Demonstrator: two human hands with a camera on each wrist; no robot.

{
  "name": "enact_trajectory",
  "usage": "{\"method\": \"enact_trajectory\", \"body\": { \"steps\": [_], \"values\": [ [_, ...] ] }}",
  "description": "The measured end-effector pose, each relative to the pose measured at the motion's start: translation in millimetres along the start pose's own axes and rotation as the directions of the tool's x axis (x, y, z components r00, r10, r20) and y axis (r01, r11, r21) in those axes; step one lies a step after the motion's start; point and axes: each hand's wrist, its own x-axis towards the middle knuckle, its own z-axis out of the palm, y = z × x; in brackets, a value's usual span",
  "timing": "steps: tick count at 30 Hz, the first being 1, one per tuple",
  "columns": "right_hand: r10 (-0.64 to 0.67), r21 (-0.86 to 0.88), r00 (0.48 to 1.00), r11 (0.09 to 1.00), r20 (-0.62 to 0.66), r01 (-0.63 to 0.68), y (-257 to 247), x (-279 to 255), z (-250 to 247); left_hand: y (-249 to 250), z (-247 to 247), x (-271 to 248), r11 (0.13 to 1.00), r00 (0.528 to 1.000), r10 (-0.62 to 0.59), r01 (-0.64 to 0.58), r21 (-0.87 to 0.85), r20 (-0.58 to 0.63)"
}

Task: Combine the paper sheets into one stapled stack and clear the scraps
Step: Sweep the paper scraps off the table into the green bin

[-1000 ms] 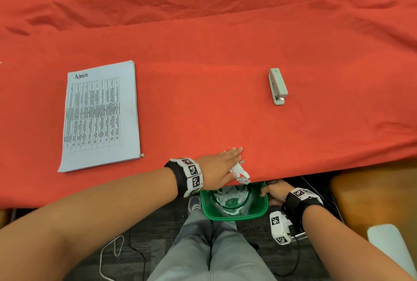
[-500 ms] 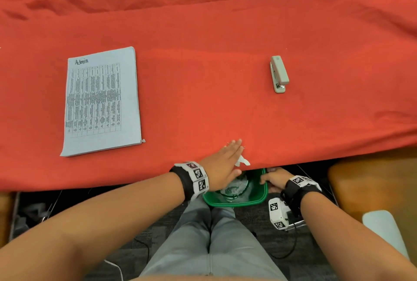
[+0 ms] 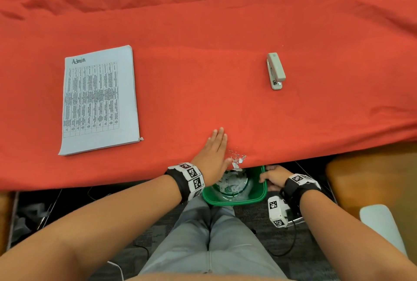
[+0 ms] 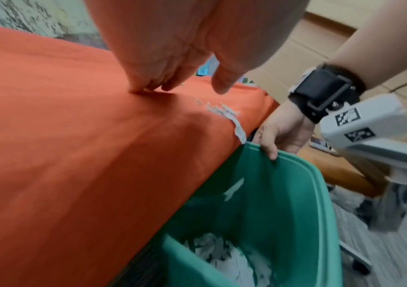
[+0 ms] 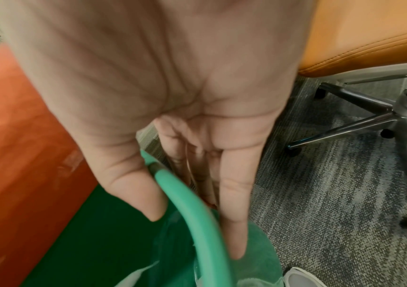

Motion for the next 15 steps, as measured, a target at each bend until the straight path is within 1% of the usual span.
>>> {"method": "enact_trajectory", "body": {
  "steps": [2,6,8,10,12,14,15],
  "values": [
    [0.004,0.001,1.0,1.0,0.007,-0.004,-1,-1,0,0,8,1,0.999,1.0,-0.002,0.001,0.051,0.022],
    [0.006,0.011,1.0,1.0,0.008,-0.006,6,8,-1,10,29,-4,0.984,0.995,0.094,-0.097,0.151,0.03],
    [0.017,0.015,1.0,1.0,0.004,-0.018,-3,-9,5,14,39,-7,0.966,0.988,0.151,-0.156,0.208,0.04],
    [0.022,0.045,1.0,0.999,0.003,-0.022,-7,-14,8,15,50,-8,0.952,0.977,0.204,-0.214,0.221,0.065],
    [0.031,0.053,0.999,0.998,0.026,-0.032,-6,-13,8,13,61,-9,0.943,0.954,0.253,-0.28,0.18,0.162],
    [0.038,0.013,0.998,0.999,0.044,-0.039,0,-2,5,12,67,-11,0.93,0.914,0.308,-0.348,0.119,0.265],
    [0.034,0.01,0.998,0.999,0.047,-0.035,5,9,2,12,68,-13,0.92,0.895,0.334,-0.378,0.103,0.294]
  ]
}}
